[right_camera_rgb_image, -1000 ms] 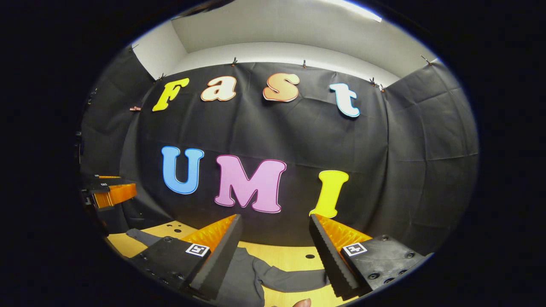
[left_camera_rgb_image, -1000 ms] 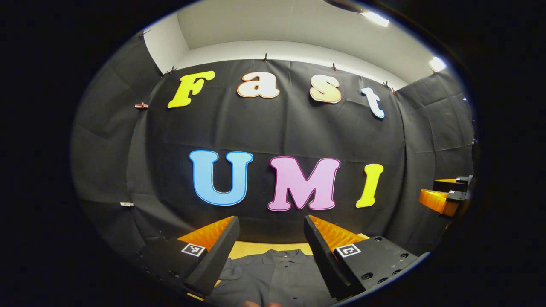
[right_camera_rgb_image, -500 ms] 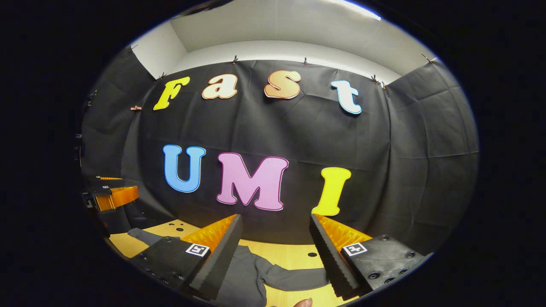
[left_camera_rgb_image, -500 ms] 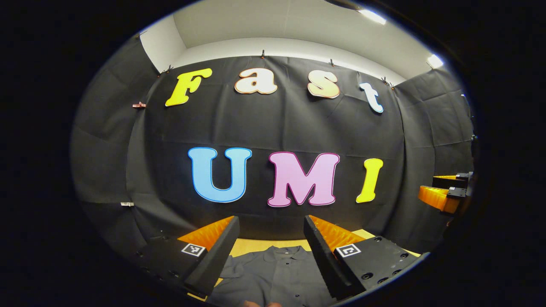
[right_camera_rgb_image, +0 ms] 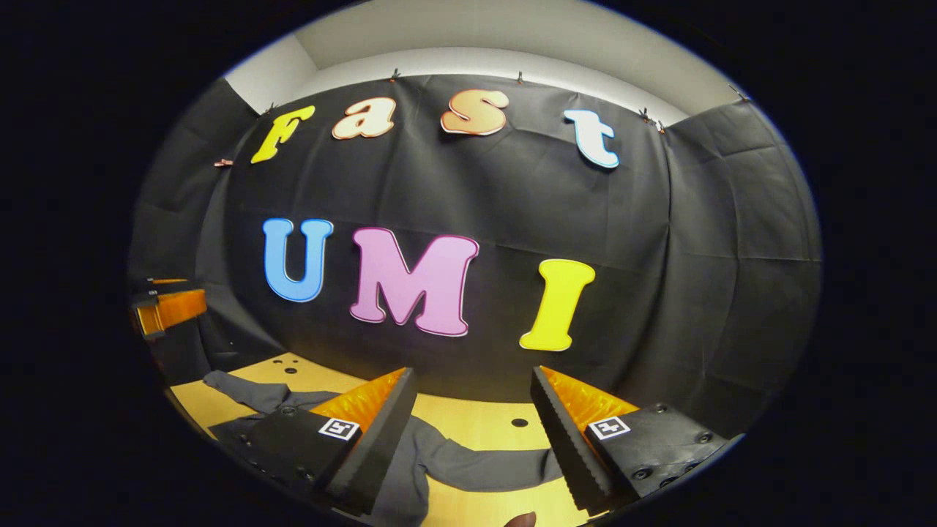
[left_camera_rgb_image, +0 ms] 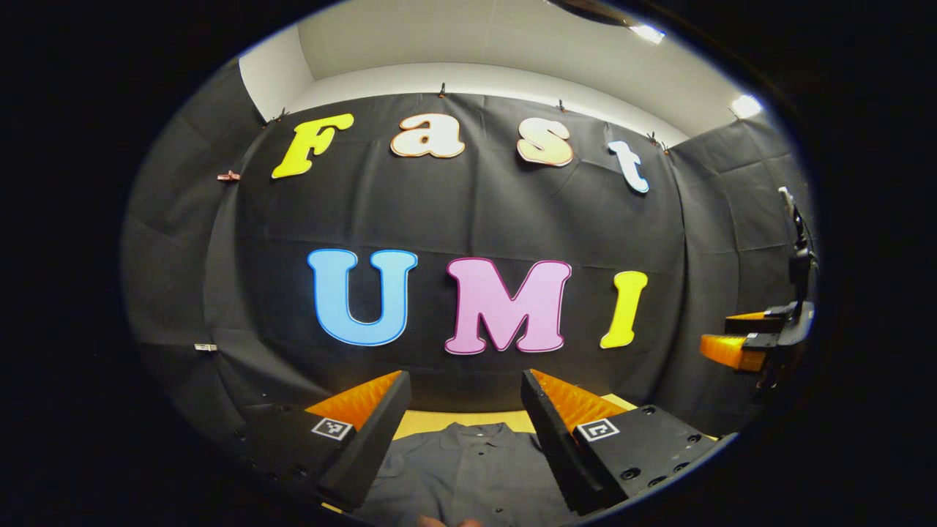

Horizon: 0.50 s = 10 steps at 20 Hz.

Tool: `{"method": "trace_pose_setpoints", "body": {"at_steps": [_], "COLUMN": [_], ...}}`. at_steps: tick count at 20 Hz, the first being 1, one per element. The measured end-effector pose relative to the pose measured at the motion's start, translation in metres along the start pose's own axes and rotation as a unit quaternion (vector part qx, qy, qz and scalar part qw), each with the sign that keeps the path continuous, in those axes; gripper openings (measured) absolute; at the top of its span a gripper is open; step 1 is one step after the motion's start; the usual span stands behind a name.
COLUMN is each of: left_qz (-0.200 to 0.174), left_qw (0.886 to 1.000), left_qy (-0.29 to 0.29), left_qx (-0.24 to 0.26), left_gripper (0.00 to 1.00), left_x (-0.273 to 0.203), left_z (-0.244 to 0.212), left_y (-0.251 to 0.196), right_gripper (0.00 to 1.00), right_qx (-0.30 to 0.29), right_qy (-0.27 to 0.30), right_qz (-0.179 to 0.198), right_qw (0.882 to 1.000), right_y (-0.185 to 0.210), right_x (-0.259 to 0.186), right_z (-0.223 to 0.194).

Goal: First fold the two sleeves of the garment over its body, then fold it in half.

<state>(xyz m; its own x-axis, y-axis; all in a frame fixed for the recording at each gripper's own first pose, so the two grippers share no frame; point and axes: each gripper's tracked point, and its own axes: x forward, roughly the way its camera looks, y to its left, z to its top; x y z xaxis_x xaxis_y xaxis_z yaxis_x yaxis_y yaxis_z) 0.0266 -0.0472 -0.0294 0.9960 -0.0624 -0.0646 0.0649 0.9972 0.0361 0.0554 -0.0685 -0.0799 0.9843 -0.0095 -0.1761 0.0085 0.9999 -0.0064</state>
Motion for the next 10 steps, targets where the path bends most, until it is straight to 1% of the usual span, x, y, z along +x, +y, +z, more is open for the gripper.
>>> {"method": "trace_pose_setpoints", "body": {"at_steps": [1,5,7,10], "left_qz": [-0.001,0.001,0.005,0.003], "left_qw": [1.0,1.0,1.0,1.0], "left_qy": [-0.003,0.005,0.011,0.018], "left_qx": [0.0,0.015,0.018,0.022], "left_gripper": [0.95,0.95,0.95,0.95], "left_x": [0.001,0.016,0.022,0.034], "left_z": [0.001,-0.001,-0.001,0.0], "left_y": [-0.006,-0.029,-0.039,-0.062], "right_gripper": [0.98,0.98,0.98,0.98], "right_qx": [-0.001,-0.009,-0.008,-0.011], "right_qy": [0.008,0.055,0.074,0.102], "right_qz": [-0.004,-0.019,-0.017,-0.024], "right_qw": [1.0,0.998,0.997,0.994], "right_y": [-0.014,-0.068,-0.086,-0.116], "right_x": [0.011,0.057,0.077,0.103], "right_z": [-0.01,-0.074,-0.106,-0.153]}}
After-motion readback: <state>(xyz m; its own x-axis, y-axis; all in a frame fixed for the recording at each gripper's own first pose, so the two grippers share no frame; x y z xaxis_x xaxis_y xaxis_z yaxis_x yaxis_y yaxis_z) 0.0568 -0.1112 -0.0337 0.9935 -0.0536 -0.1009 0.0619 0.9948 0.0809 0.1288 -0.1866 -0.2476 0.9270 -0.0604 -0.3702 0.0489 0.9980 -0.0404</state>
